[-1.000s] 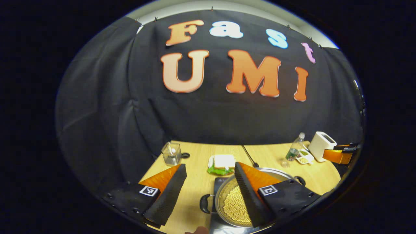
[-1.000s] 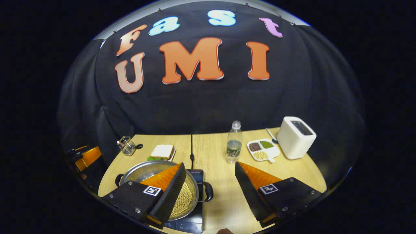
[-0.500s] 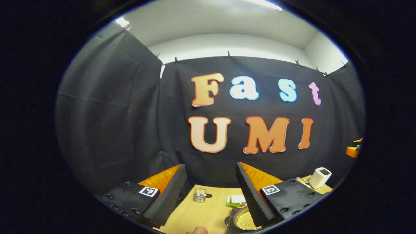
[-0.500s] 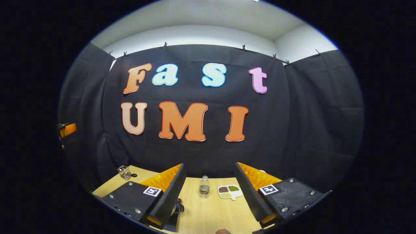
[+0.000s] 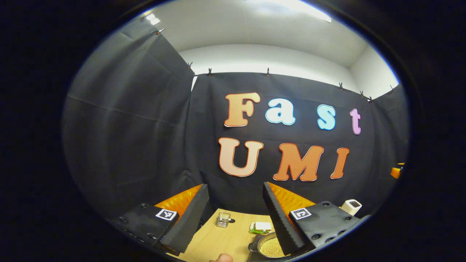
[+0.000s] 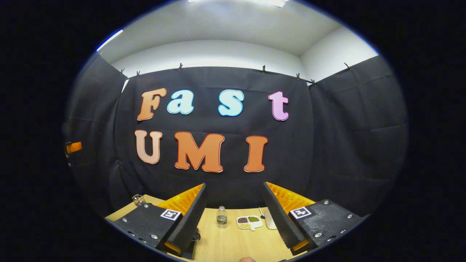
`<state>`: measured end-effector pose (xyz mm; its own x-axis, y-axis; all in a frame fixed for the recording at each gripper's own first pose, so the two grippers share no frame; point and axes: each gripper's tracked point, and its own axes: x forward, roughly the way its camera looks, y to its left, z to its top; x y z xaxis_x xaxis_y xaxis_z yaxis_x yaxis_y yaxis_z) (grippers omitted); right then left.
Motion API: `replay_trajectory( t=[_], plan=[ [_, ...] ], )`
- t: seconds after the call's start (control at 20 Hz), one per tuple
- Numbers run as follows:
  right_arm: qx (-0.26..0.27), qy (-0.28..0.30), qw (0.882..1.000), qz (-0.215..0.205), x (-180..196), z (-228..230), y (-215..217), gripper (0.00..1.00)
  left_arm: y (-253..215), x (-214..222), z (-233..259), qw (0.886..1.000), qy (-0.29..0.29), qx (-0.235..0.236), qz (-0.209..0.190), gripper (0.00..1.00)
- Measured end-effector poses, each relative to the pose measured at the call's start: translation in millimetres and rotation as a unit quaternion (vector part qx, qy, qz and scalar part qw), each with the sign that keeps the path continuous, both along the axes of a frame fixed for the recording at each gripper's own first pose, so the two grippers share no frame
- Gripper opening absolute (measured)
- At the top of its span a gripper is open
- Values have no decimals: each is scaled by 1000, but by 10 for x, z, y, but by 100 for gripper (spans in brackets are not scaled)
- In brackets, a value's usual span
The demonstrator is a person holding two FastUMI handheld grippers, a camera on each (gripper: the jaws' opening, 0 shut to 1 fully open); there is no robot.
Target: First push the handle of the pot to place it horizontally, then grasp the pot with both hands and set it on the induction cooktop.
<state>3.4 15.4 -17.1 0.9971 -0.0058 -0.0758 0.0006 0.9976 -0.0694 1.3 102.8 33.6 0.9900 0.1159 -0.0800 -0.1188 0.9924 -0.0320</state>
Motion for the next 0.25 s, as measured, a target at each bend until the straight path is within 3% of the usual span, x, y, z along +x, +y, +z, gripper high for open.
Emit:
replay_trajectory(
  t=[0.1, 0.15, 0.25],
  plan=[
    [-10, 2, 1000, 2, 40, -16, 59, 99, 70, 38, -77, 1000, 10, 3, 9, 99],
    [-10, 3, 1000, 5, 49, -14, 93, 94, 93, 49, -95, 1000, 13, 6, 12, 99],
    [-4, 5, 1000, 13, 53, -11, 153, 94, 105, 55, -112, 1000, 13, 5, 15, 98]
  ],
)
